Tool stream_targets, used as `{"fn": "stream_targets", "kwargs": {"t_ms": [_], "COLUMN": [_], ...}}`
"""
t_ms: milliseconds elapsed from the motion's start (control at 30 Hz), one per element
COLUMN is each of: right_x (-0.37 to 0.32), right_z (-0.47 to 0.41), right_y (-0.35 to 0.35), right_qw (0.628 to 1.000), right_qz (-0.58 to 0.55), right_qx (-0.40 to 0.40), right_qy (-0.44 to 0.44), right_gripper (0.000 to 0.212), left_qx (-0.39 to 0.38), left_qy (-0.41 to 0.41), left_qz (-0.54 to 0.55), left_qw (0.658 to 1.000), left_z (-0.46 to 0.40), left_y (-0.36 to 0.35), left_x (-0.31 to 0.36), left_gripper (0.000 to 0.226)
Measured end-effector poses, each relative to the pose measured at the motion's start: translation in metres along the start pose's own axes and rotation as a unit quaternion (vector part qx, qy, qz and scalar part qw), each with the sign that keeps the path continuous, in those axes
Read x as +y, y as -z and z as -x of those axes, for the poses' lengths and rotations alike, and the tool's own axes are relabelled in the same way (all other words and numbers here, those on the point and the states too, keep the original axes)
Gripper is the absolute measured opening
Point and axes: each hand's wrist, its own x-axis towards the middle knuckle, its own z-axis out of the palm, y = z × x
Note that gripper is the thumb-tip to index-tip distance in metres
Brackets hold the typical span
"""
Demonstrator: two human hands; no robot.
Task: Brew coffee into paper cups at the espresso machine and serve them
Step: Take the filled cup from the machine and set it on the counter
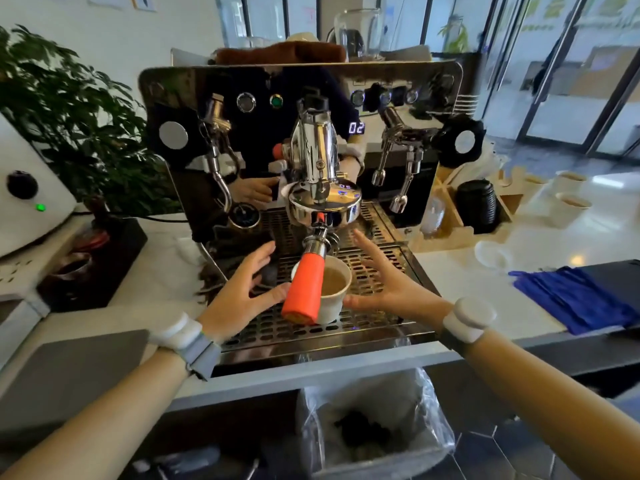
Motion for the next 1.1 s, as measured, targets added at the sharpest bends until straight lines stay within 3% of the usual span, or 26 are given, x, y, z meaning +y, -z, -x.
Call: {"fn": "stream_targets", "kwargs": {"t_ms": [167, 367, 600, 733, 900, 1100], "right_x": [0.011, 0.012, 0.018, 0.019, 0.014, -0.001], "right_z": [-0.003, -0.009, -0.01, -0.011, -0.009, -0.009], "right_y": [-0.019, -0.033, -0.037, -0.037, -0.036, -0.03], "right_qw": [0.999, 0.999, 0.998, 0.997, 0.998, 0.998], "right_qz": [-0.001, -0.001, -0.056, -0.067, -0.055, -0.041], "right_qx": [-0.029, -0.028, 0.018, 0.024, 0.035, 0.054], "right_qy": [-0.045, -0.03, -0.025, -0.03, -0.027, 0.002], "right_gripper": [0.121, 0.083, 0.079, 0.079, 0.078, 0.075], "left_qx": [-0.043, -0.051, -0.049, -0.014, -0.014, 0.005], "left_qy": [0.02, 0.037, 0.042, 0.087, 0.051, 0.009], "left_qz": [-0.02, -0.043, -0.017, -0.001, -0.051, -0.015], "left_qw": [0.999, 0.997, 0.998, 0.996, 0.997, 1.0], "left_z": [0.003, -0.008, -0.018, -0.034, -0.031, -0.016], "left_y": [-0.009, -0.023, -0.036, -0.044, -0.037, -0.032], "left_x": [-0.019, -0.036, -0.045, -0.055, -0.053, -0.009], "left_gripper": [0.1, 0.105, 0.082, 0.039, 0.055, 0.047]}}
